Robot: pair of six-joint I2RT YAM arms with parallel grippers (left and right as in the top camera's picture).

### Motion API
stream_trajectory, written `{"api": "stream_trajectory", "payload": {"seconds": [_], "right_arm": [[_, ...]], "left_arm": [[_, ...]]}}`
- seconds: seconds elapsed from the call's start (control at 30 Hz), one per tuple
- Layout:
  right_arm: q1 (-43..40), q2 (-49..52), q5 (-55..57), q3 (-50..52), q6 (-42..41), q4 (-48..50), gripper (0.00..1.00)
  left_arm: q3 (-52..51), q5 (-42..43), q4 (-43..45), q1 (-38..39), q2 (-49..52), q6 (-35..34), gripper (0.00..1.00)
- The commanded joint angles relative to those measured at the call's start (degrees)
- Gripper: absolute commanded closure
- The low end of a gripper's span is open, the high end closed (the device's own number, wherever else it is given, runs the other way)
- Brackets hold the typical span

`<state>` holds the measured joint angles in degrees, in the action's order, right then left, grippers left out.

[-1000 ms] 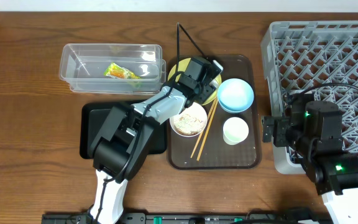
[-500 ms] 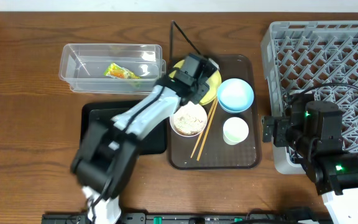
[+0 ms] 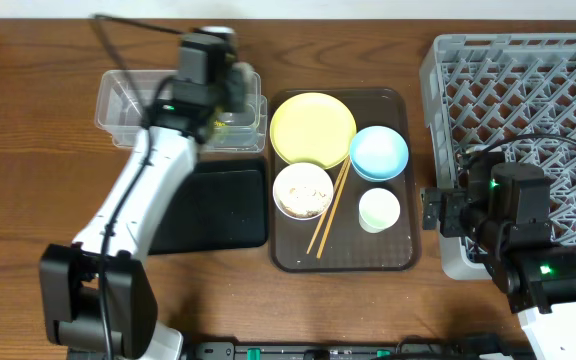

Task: Sort waste into correct bins and load items into the dishwasher rack
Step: 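Move the tissue with left gripper and release into clear container, then grasp the rim of the pink rice bowl with left gripper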

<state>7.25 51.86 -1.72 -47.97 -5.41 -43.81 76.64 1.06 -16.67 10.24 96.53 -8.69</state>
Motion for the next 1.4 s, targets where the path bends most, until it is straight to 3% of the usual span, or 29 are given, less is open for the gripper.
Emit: {"api": "stream_trajectory", "payload": {"seconds": [0.0, 0.07, 0.23, 0.5, 0.63, 0.9, 1.37], "right_arm": [[-0.1, -0.2, -0.2, -1.1, 0.8, -0.2, 0.01], [-0.1, -0.2, -0.2, -1.1, 0.8, -0.4, 0.01], [-0.1, -0.2, -0.2, -1.1, 0.8, -0.4, 0.01], [-0.1, -0.2, -0.2, -1.1, 0.8, -0.4, 0.01], [-0.1, -0.2, -0.2, -1.1, 0.8, -0.6, 0.01], [-0.1, -0.2, -0.3, -1.1, 0.8, -0.8, 0.01], [-0.1, -0.2, -0.3, -1.1, 0.8, -1.0, 0.01]], "left_arm": [[0.6, -0.4, -0.9, -3.6, 0.6, -8.0, 0.84], [0.6, 0.1, -1.5, -4.6, 0.5, -7.9, 0.61], [0.6, 0.1, -6.3, -3.7, -1.8, -7.5, 0.58], [0.6, 0.0, -22.4, 6.5, -6.8, -10.8, 0.40], [0.2, 0.0, -25.6, 13.9, -6.4, -12.6, 0.40], [-0.3, -0.2, -22.1, 25.9, -0.7, -12.7, 0.41], [-0.3, -0.2, -16.9, 33.5, 12.7, -14.6, 0.48]]}}
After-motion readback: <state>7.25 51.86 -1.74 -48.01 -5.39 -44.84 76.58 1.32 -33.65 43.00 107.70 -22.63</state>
